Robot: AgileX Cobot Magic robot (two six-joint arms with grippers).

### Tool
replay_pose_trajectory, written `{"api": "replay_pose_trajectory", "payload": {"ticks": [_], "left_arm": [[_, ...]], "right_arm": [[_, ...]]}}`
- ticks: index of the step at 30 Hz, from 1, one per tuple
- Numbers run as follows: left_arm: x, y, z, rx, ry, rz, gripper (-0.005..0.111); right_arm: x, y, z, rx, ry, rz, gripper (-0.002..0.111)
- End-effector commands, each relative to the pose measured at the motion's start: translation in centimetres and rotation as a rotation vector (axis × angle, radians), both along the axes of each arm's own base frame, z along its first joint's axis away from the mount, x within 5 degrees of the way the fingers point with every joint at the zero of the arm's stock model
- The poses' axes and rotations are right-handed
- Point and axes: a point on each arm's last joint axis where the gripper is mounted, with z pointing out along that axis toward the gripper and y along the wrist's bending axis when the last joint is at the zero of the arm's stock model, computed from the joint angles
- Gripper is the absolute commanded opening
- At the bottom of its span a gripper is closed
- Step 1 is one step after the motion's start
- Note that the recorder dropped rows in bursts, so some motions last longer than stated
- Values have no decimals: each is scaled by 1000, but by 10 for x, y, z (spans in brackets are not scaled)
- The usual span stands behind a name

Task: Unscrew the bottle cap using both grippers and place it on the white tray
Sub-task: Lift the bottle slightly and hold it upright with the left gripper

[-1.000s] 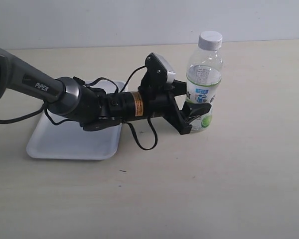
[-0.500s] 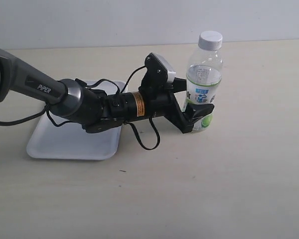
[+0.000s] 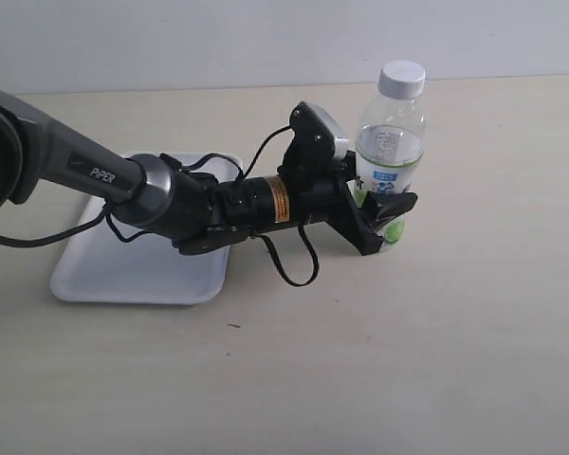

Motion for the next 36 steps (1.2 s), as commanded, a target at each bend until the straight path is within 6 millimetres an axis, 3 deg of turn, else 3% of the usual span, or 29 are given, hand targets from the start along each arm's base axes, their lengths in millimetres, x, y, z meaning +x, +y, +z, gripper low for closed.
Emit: {"api": "replay_pose_trajectory", "payload": {"ticks": [1, 5, 16, 29, 36], "left_arm": [[-1, -2, 1, -4, 5, -11, 36], [-5, -3, -1, 25, -20, -66, 0], [-13, 6, 16, 103, -69, -66, 0], [-18, 17, 12, 138, -88, -57, 0], [-18, 16, 12, 136, -91, -60, 0]], "right_arm": [[0, 0, -1, -1, -5, -4, 0], [0, 0, -1, -1, -5, -4, 0], [0, 0, -1, -1, -5, -4, 0], [0, 0, -1, -1, -7, -4, 0], [1, 1, 12, 45, -155, 0, 0]]}}
